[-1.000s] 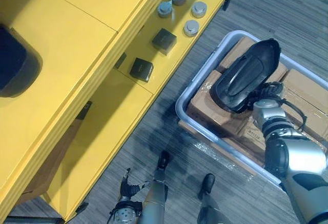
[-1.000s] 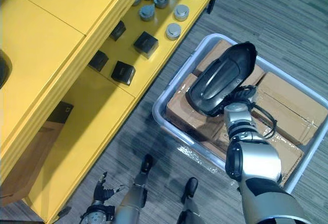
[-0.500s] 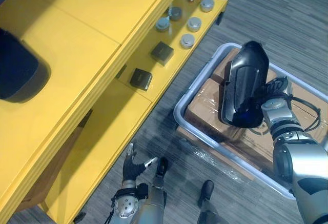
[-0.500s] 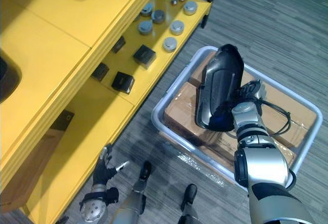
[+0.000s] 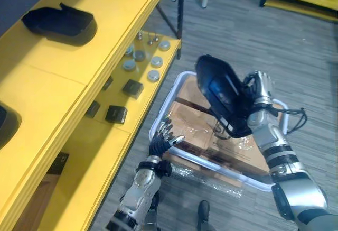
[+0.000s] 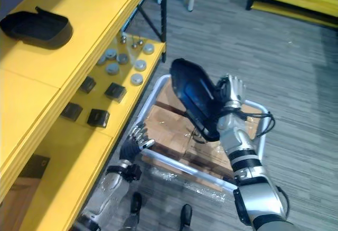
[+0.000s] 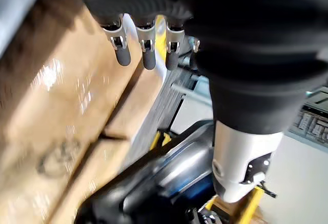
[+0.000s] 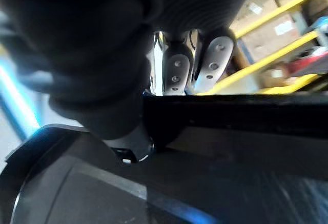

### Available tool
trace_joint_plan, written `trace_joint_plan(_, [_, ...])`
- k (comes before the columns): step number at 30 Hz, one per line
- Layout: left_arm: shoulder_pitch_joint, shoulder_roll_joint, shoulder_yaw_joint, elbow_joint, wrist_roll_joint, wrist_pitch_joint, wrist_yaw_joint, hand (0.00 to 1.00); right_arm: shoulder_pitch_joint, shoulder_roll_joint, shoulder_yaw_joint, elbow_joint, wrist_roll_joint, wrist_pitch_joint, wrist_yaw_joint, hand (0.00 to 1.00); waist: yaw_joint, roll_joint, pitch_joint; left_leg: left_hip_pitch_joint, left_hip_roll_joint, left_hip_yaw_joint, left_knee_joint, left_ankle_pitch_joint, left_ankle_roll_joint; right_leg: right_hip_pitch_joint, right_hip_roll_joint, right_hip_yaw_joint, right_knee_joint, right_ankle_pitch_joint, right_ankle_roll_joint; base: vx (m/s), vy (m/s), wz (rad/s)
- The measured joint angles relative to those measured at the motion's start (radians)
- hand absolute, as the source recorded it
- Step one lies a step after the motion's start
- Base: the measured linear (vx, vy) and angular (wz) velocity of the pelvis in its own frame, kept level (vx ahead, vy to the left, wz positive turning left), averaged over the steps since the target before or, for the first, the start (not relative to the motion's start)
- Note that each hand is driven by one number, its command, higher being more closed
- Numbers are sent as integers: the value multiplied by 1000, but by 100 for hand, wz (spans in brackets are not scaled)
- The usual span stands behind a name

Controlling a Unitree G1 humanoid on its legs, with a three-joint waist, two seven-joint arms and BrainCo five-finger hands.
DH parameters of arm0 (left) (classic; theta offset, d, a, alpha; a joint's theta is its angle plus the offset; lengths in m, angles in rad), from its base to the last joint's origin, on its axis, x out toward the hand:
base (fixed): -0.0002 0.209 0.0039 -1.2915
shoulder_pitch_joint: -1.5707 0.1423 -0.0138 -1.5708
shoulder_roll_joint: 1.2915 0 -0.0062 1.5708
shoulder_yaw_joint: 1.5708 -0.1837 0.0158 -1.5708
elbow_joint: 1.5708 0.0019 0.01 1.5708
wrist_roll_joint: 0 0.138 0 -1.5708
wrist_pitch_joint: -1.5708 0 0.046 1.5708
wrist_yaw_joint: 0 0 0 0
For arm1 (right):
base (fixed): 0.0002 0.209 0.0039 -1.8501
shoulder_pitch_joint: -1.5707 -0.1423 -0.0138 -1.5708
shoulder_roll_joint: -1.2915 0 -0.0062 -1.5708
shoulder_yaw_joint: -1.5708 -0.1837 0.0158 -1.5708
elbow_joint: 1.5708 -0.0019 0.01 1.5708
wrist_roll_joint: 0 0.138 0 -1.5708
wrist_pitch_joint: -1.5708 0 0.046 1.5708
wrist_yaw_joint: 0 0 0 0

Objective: Walk over and take plastic housings, then place them on the shelf

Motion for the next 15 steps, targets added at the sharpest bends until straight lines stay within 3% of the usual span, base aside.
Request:
trace_joint_plan(2, [-17, -1, -22, 28, -120, 0, -3, 0, 49, 51, 19, -78, 0, -2, -14, 100, -2, -2, -45, 14, 2, 16, -1, -3, -3, 12, 2, 15, -15, 4, -5, -13, 24, -19])
trace_joint_plan(5, [-23, -14, -27, 69, -209, 2, 4, 0, 114, 106, 47, -200, 0, -10, -26, 100, -17, -8, -83, 30, 13, 19, -4, -6, -8, 28, 12, 17, -22, 9, -12, -36, 15, -7])
trace_joint_plan(12, [-16, -52, -34, 99, -231, 3, 47, 0, 303, 196, 93, -422, 2, -36, -56, 100, -20, -32, -163, 61, 17, 25, -5, -14, -17, 66, 17, 21, -45, 14, -18, -27, 28, -3])
trace_joint_plan(15, [-12, -72, -30, 89, -230, -6, 63, 0, 374, 244, 136, -439, 5, -56, -55, 100, -21, -47, -189, 72, 17, 25, -5, -17, -21, 81, 17, 20, -53, 16, -20, 11, 34, 1])
